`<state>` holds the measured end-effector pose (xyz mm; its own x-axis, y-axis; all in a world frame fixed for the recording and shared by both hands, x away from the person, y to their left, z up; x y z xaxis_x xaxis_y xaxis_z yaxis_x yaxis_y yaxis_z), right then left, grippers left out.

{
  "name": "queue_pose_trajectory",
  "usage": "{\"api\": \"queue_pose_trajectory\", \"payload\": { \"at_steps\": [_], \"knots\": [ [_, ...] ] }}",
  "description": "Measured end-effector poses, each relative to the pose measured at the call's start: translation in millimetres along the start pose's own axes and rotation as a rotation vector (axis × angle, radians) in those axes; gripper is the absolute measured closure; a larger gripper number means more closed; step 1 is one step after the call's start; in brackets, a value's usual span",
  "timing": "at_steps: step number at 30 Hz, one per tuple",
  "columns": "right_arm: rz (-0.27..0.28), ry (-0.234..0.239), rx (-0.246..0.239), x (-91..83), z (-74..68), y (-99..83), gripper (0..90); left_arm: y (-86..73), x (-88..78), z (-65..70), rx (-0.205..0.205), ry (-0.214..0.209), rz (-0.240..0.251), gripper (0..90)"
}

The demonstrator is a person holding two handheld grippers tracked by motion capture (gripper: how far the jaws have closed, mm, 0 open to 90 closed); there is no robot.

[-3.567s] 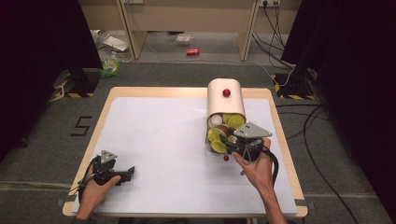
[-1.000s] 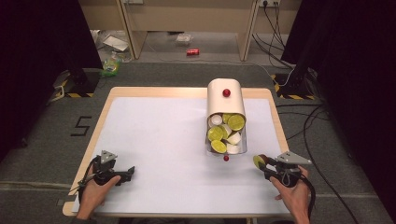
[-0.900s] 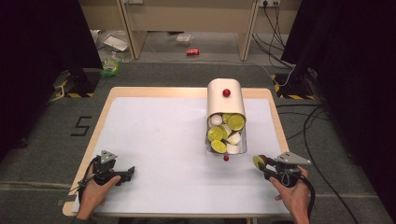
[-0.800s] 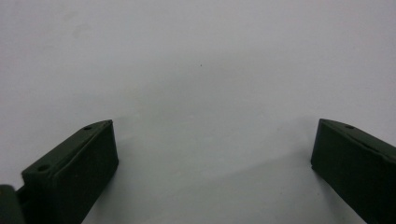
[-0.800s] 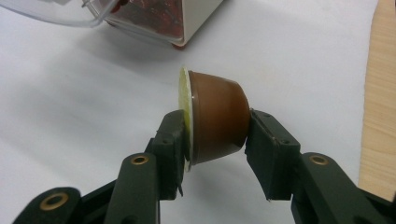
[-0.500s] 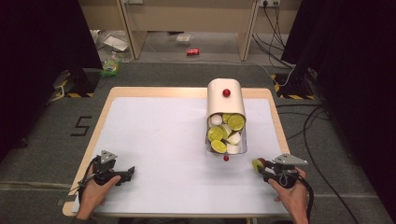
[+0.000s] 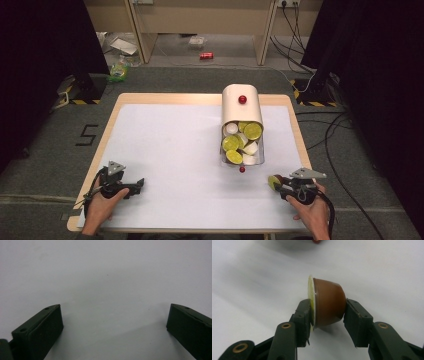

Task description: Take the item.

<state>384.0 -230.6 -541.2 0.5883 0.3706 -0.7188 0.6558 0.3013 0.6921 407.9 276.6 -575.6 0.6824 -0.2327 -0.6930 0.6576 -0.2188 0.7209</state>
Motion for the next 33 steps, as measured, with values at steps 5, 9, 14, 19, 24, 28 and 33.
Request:
{"api": "queue_pose_trajectory", "payload": {
  "at_steps": [5, 9, 14, 19, 24, 28, 33],
  "knots": [
    [-0.01, 0.007, -0.004, 1.0, 0.3, -3.9, 53.0, 0.0, 0.0, 0.0, 0.0, 0.0, 0.0, 0.0],
    [-0.02, 0.004, 0.0, 1.7, -0.2, -5.7, 44.1, 0.0, 0.0, 0.0, 0.0, 0.0, 0.0, 0.0],
    [-0.013, -0.011, 0.009, 0.2, 0.5, -4.3, 36.5, 0.0, 0.0, 0.0, 0.0, 0.0, 0.0, 0.0],
    [0.029, -0.039, 0.023, -5.9, 5.4, 1.3, 31.8, 0.0, 0.0, 0.0, 0.0, 0.0, 0.0, 0.0],
    [0.063, -0.045, 0.018, -9.6, 5.8, 6.8, 31.1, 0.0, 0.0, 0.0, 0.0, 0.0, 0.0, 0.0],
    [0.122, -0.048, 0.018, -16.3, 2.2, 16.6, 30.6, 0.1, 0.1, 0.1, -0.001, 0.001, 0.001, 0.0],
    [0.153, -0.044, 0.014, -20.0, -2.0, 21.9, 29.8, 0.0, 0.0, 0.0, 0.0, 0.0, 0.0, 0.0]
  ]
}}
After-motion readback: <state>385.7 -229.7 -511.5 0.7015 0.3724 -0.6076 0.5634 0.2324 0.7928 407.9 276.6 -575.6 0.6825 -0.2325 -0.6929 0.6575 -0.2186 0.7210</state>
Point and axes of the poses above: each handheld gripper's, and its own axes: x roughly forward along the jaws, y roughly out of its top, z roughly to its right, the point moved 10 cm from there along x, roughly forward along the jaws, and after that the axes turned 2 degrees about x, right-handed, at the moved point
